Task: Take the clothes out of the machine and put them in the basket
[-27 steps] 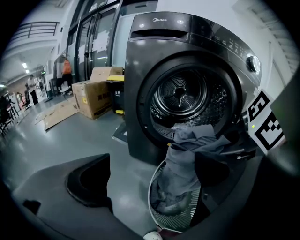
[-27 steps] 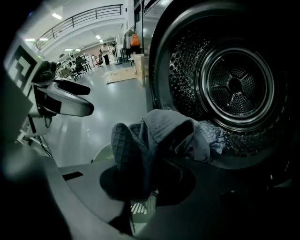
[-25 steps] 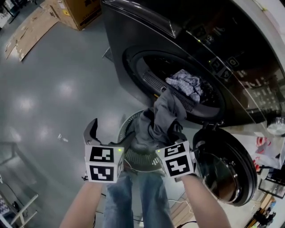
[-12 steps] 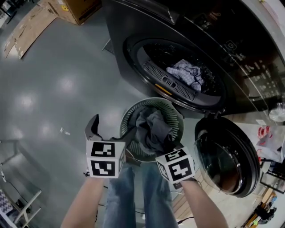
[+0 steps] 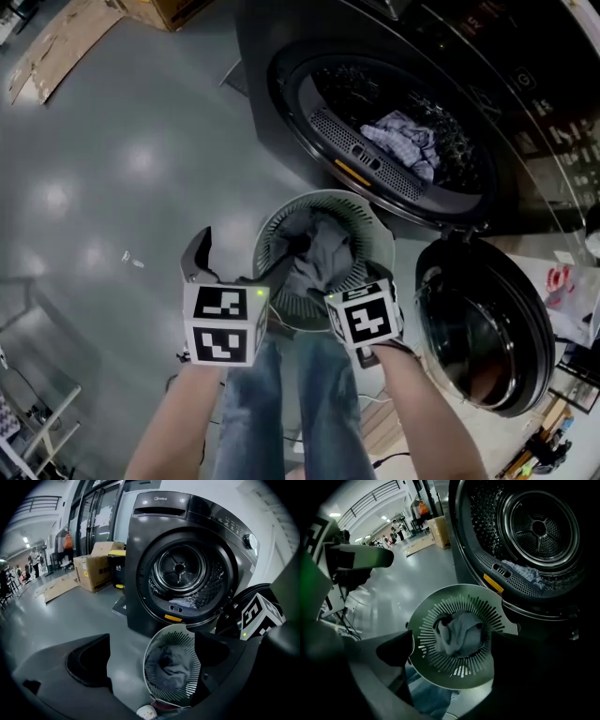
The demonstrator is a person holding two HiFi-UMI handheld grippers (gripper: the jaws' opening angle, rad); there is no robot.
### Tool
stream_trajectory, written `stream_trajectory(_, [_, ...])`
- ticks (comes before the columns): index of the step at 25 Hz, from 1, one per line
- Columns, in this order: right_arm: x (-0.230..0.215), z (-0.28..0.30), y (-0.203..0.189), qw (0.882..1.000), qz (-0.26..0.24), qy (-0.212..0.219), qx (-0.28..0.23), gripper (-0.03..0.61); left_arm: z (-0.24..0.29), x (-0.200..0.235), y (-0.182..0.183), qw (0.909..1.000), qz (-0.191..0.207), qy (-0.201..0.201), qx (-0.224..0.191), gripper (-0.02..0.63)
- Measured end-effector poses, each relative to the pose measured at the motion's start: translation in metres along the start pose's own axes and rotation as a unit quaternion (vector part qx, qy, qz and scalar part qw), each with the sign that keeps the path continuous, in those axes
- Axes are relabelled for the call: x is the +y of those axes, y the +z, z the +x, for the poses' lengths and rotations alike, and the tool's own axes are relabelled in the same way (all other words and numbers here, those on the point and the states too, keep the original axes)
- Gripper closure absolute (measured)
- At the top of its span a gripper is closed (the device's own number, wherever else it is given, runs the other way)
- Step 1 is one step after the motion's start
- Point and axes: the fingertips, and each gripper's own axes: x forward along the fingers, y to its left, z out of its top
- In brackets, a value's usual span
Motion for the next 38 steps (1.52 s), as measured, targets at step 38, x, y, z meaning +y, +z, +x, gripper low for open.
stream_trajectory(38, [-0.317,0.010,0.186,0.924,-0.088,-0.371,-0.031,0.055,0.131,-0.012,0.057,0.9998,-0.015,-0.011,0.002,0.048])
